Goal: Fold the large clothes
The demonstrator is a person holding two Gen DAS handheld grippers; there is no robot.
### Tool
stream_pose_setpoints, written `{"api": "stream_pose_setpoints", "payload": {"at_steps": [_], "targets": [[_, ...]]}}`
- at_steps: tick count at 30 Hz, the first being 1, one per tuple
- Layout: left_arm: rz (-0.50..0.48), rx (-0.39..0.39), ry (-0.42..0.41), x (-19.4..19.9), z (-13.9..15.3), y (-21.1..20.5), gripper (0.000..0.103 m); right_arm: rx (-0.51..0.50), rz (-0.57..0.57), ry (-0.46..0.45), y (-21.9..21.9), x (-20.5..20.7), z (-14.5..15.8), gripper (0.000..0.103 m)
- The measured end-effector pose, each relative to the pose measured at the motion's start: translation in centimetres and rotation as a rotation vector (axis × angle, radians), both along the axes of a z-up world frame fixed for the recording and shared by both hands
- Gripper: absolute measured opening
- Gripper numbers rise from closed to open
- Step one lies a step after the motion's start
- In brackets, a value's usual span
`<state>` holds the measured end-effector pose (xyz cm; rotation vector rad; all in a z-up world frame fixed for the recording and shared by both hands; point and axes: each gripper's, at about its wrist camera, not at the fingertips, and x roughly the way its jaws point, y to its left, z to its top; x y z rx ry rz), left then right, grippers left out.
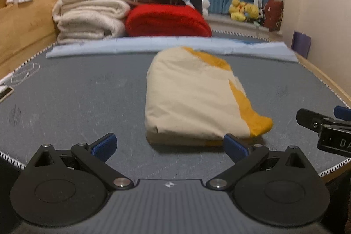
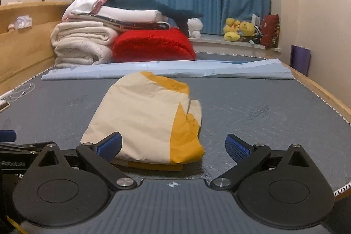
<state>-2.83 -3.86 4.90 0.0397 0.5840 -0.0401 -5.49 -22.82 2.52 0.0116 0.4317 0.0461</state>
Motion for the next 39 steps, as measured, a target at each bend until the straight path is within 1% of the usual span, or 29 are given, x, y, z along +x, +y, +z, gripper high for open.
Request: {"api": "stream_pose_setpoints", "payload": {"at_steps": [7,11,19,25,39], "targets": [[-0.001,0.003,0.015,0.5,-0.6,-0.4,0.103,-0.019,0.045,0.013,1.7,0.2,-0.4,0.1],[0.008,0.02,0.012,0.6,-0.8,-0.6,0.103,-0.025,0.054,0.015,2.2,0.4,-0.5,0.1],[0.011,0.024,0.031,1.1,-1.4,-1.0,0.103,-0.009,0.057,0.023,2.2,0.7,-0.5,0.1],[0.016,0.026,0.038,1.4,-1.7,-1.1,0.103,-0.031,0.059,0.015,2.4,0.9,-0.6,0.1],[0.02,0.021,0.059,1.6,-2.1,-1.3,0.103,-0.034,0.08,0.018,2.5,1.0,-0.6,0.1]]}}
